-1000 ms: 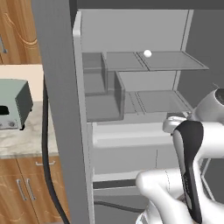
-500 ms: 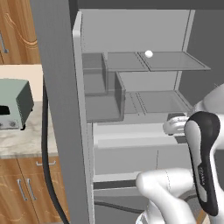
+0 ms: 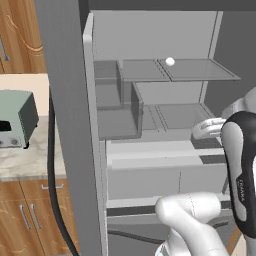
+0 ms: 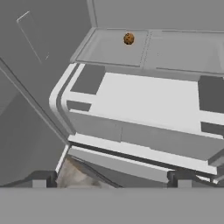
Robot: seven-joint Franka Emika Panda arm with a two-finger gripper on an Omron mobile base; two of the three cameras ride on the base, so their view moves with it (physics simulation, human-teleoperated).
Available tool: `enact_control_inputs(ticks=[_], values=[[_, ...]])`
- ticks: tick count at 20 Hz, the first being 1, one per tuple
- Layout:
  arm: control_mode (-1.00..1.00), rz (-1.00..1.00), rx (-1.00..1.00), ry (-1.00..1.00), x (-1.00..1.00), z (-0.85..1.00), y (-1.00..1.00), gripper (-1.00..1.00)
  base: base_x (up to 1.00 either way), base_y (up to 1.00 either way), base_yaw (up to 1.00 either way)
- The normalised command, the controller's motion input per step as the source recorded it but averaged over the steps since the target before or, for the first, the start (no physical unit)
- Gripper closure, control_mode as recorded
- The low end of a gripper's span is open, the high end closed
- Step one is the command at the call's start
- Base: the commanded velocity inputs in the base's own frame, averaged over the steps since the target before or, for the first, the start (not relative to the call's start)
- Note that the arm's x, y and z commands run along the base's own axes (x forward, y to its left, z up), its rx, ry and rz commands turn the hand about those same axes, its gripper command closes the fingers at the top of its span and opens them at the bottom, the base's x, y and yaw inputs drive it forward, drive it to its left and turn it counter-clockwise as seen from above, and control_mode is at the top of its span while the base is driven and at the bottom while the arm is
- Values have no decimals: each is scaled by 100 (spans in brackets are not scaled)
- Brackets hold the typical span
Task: Pick the egg and butter from the fridge and place them by the bowl for mixing.
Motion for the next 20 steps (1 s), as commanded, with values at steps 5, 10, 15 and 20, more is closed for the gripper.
enact_control_inputs(ticks=[5, 10, 15, 20], values=[[-100, -12, 0, -26, -48, 100, 0, -100, 0, 0, 0], [-100, -13, -7, -35, -31, 98, 0, -100, 0, 0, 0], [-100, -10, -2, -16, 6, 22, -12, -100, 0, 0, 0], [-100, 2, 3, 12, 57, 0, -32, -100, 0, 0, 0]])
